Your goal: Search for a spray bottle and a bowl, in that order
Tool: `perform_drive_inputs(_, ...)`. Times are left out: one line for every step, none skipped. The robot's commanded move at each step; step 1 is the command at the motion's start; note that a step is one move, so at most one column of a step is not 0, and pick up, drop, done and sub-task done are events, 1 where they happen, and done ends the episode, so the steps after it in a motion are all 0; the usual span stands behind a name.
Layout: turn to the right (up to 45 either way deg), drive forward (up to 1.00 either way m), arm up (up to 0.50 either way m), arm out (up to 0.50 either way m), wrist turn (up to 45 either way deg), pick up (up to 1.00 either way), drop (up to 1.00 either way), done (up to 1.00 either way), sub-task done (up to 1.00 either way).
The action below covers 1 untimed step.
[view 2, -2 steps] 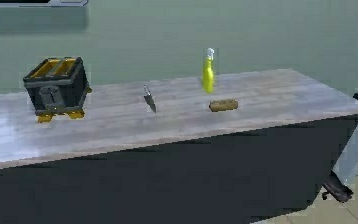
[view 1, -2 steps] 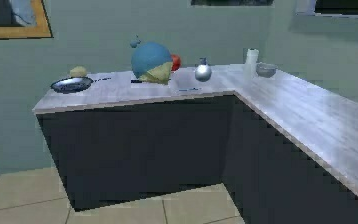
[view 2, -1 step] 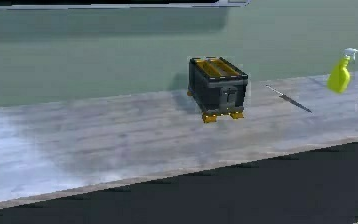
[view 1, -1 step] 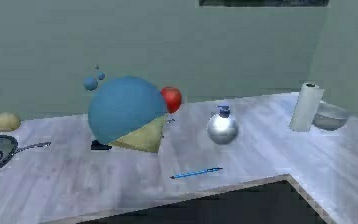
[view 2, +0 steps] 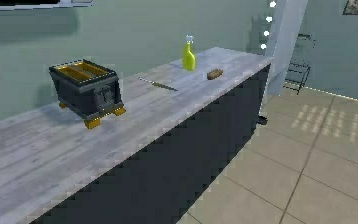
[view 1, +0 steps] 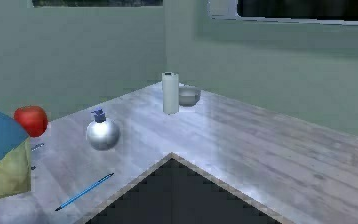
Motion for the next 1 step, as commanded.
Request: perform_drive_inputs(0.0,0.0,0.0,0.0,0.0,0.0,0.0,1.0,0.0)
